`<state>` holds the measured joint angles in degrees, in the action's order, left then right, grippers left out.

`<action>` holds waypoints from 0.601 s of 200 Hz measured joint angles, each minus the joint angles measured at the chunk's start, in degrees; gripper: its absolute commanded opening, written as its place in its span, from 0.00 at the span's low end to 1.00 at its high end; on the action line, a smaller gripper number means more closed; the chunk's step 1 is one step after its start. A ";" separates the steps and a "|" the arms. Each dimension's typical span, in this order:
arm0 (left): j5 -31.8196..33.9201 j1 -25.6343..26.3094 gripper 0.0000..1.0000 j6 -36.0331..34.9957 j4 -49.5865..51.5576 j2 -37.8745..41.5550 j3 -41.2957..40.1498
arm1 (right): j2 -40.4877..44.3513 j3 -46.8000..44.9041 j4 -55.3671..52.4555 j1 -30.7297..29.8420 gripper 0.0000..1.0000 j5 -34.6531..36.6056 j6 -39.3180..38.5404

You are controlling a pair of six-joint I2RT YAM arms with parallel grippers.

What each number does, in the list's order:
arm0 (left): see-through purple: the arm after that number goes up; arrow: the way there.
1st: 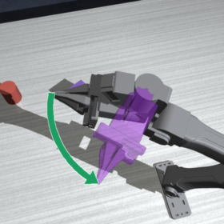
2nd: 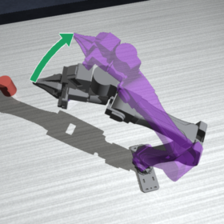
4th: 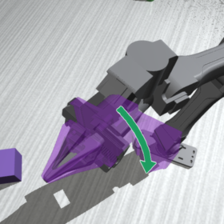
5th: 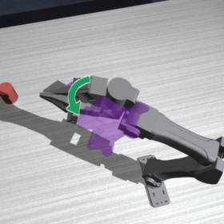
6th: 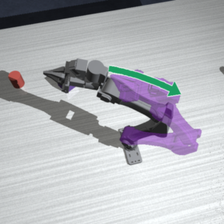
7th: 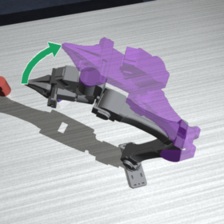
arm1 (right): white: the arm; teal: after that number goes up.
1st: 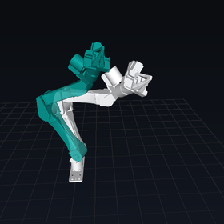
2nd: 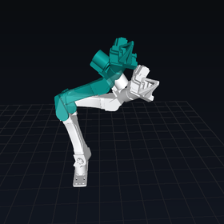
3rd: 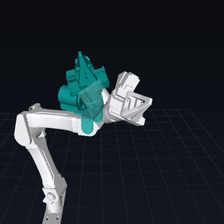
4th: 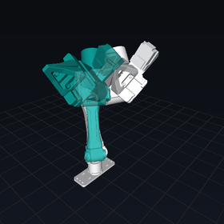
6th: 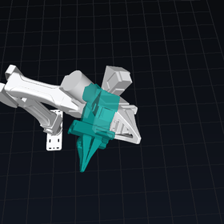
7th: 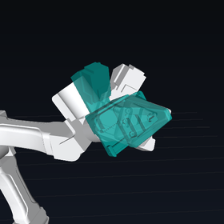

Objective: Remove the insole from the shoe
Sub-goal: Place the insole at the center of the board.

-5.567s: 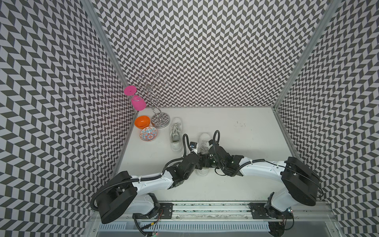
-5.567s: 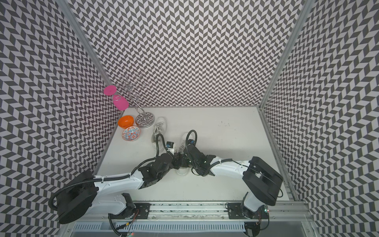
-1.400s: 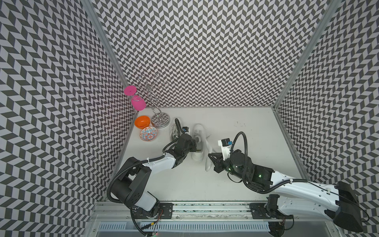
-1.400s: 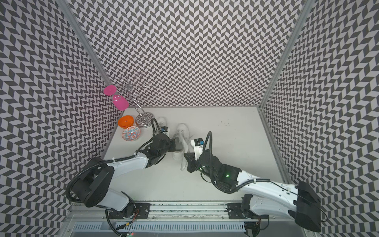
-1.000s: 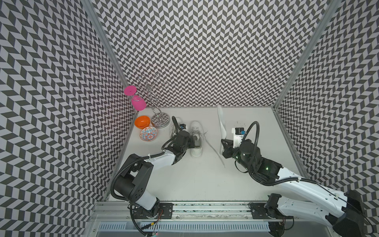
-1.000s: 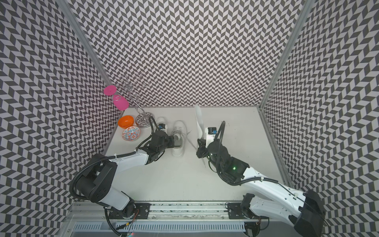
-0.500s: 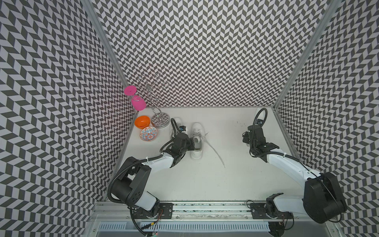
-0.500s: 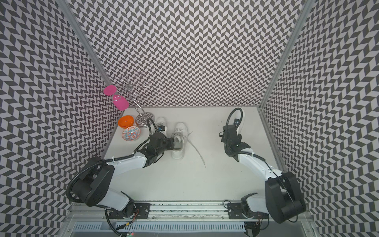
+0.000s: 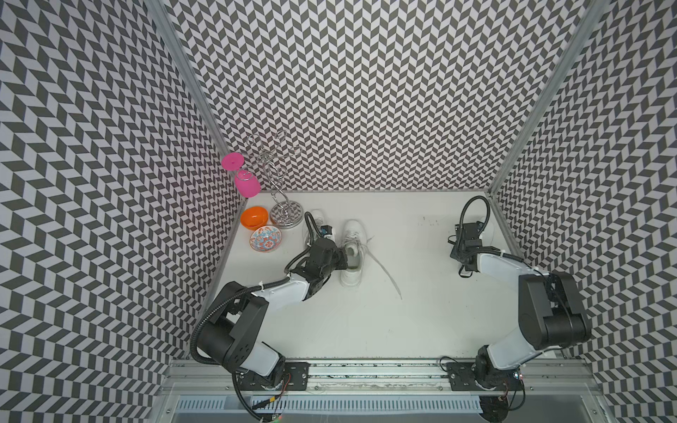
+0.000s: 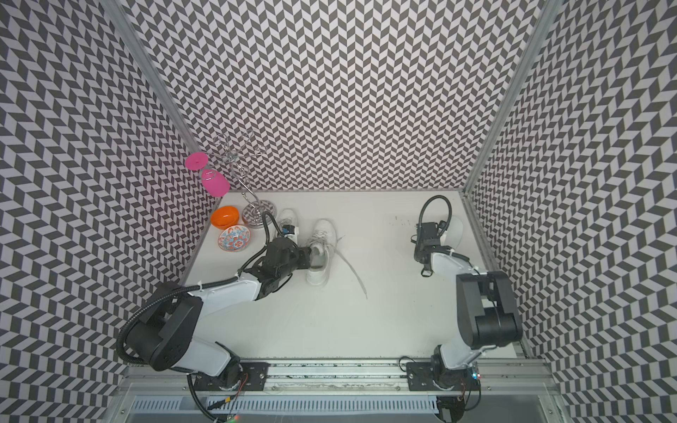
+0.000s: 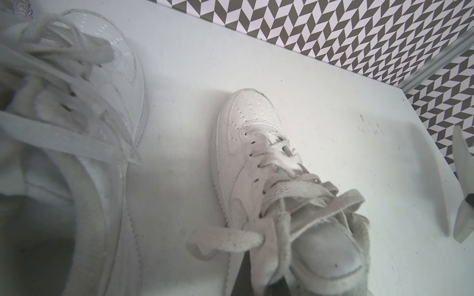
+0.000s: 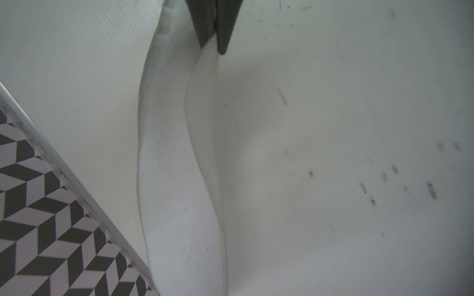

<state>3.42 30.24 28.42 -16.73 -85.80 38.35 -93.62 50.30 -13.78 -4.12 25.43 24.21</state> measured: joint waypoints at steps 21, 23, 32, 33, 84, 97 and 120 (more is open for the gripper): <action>-0.15 0.00 0.00 0.02 -0.20 0.00 0.00 | -4.07 1.44 -1.33 0.46 0.00 -1.95 0.07; -0.15 0.00 0.00 0.02 -0.20 0.00 0.00 | -4.37 1.51 -1.42 0.50 0.00 -2.14 0.04; -0.28 0.00 0.00 0.07 -0.28 0.00 0.00 | -5.11 1.57 -1.77 0.52 0.03 -2.78 0.07; -0.28 0.00 0.00 0.09 -0.31 0.00 0.00 | -5.14 1.57 -1.81 0.52 0.04 -2.86 0.07; -0.31 0.37 0.00 0.66 -0.39 0.00 0.00 | -3.04 1.07 -2.73 0.52 0.61 -4.96 0.39; -0.28 0.81 0.00 1.05 -0.39 -0.02 0.09 | -1.20 0.85 -2.80 0.52 0.68 -5.35 0.52; -0.22 2.10 0.00 1.95 0.09 -1.25 2.05 | 3.74 -0.15 -2.69 0.52 0.78 -5.99 0.83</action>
<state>3.20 32.34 30.37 -16.64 -87.05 40.40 -89.89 50.15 -16.47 -3.60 19.44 25.04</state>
